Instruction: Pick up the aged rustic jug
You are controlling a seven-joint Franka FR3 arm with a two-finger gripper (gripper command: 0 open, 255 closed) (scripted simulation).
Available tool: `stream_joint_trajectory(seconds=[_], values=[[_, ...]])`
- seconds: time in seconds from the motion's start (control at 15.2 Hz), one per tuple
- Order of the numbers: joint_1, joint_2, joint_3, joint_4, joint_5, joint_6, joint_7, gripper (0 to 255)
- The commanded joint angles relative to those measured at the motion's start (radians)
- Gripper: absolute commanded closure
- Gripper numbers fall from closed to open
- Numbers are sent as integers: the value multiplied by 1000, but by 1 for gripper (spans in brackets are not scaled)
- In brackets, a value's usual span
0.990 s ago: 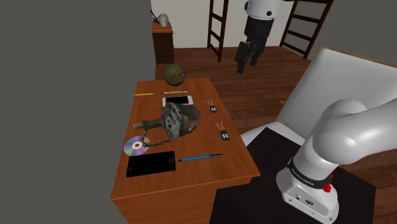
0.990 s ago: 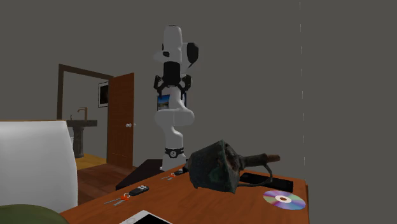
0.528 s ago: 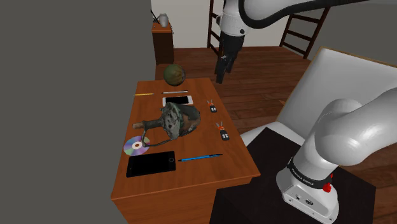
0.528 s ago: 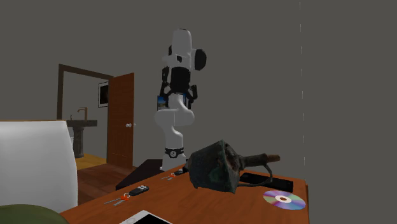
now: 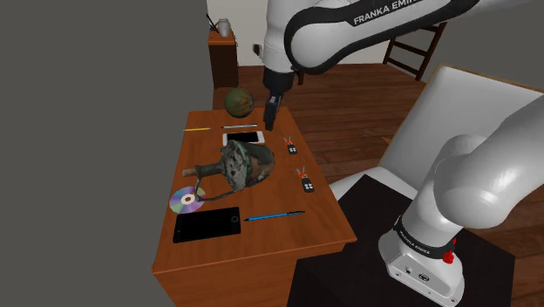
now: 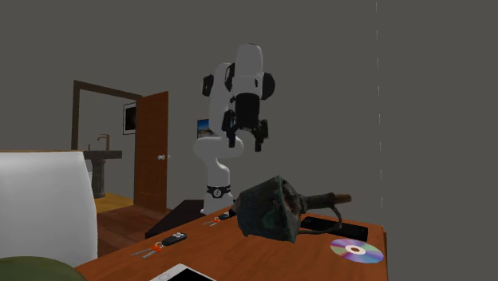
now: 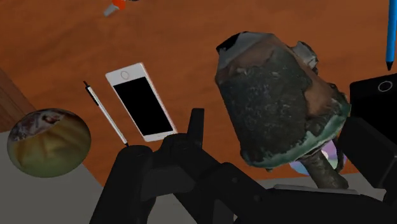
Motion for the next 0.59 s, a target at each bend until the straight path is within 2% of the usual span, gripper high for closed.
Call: stream_joint_trajectory(seconds=[0.0, 0.53], values=[[16, 64, 17, 24, -18, 54, -31, 0], [72, 291, 92, 111, -127, 236, -119, 0]])
